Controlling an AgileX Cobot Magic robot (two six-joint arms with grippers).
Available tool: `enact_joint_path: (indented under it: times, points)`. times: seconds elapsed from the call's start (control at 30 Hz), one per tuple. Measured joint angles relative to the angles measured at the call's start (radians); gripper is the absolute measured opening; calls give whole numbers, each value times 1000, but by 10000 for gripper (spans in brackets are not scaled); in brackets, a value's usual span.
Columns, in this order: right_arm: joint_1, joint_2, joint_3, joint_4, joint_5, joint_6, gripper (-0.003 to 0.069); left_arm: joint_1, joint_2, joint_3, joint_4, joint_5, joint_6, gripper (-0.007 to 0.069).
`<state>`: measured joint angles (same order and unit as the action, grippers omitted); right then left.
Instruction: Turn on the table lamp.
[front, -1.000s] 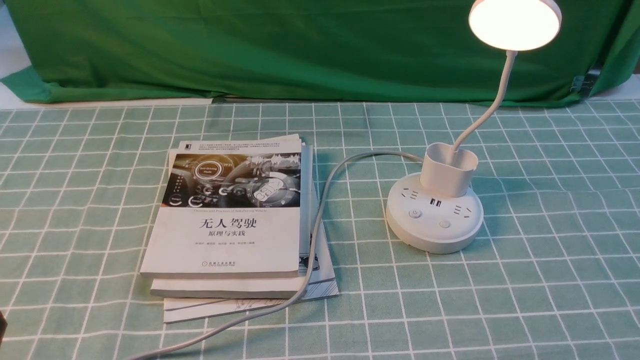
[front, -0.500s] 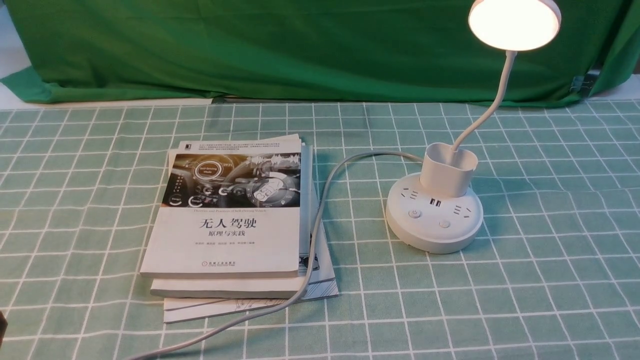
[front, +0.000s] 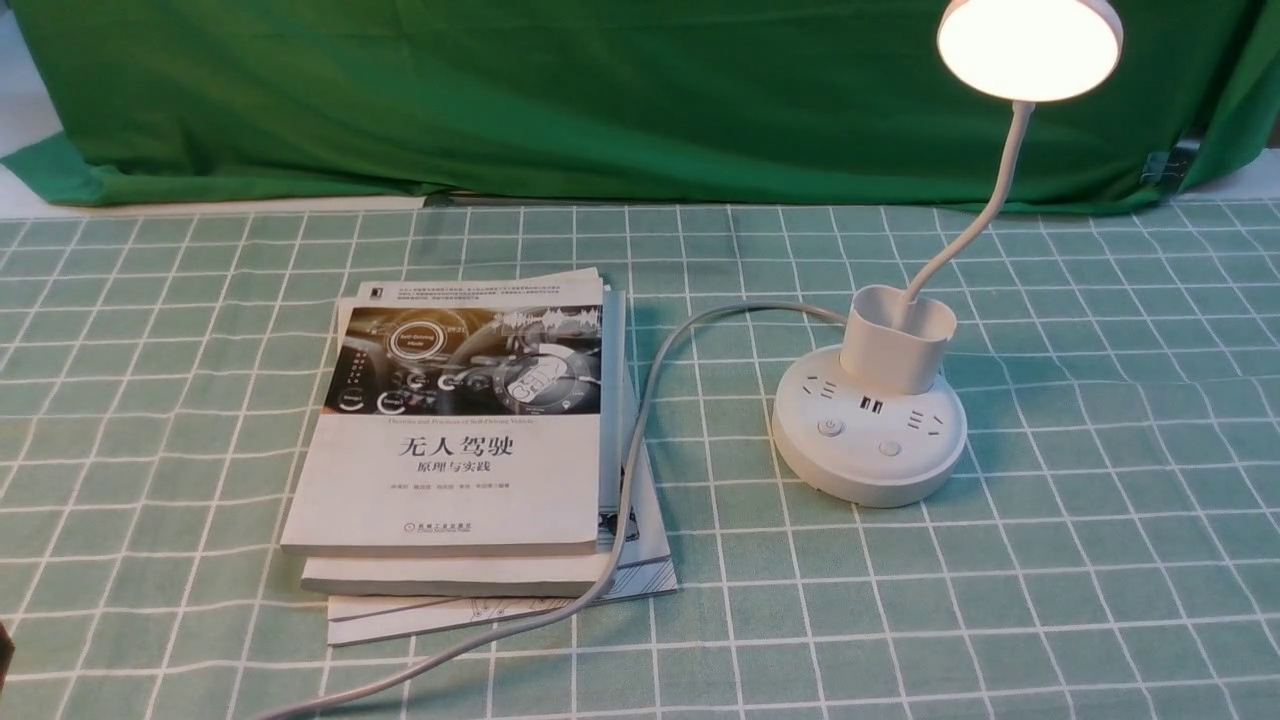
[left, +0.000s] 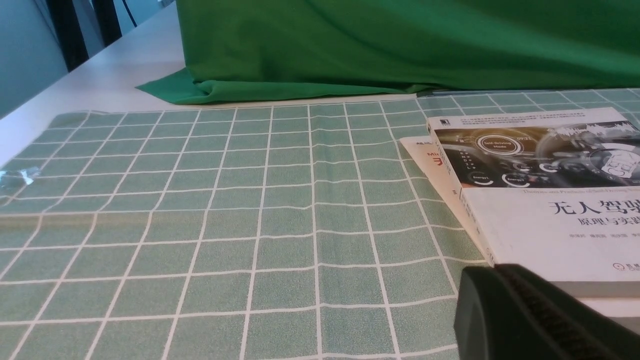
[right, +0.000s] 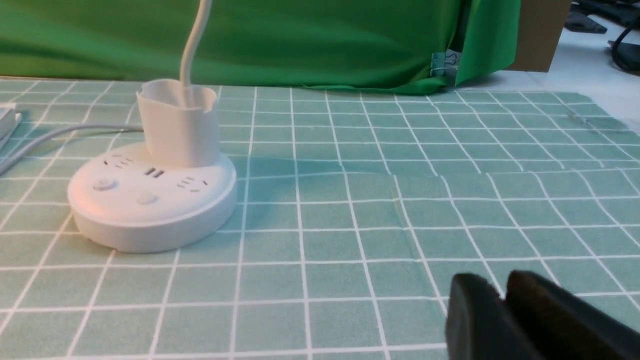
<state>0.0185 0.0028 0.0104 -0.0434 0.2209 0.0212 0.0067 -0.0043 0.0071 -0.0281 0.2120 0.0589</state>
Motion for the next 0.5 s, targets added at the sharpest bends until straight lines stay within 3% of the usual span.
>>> enact_joint_path:
  times: [0.5]
  points:
    - [0, 0, 0, 0, 2, 0, 201, 0, 0, 0, 0, 0, 0, 21]
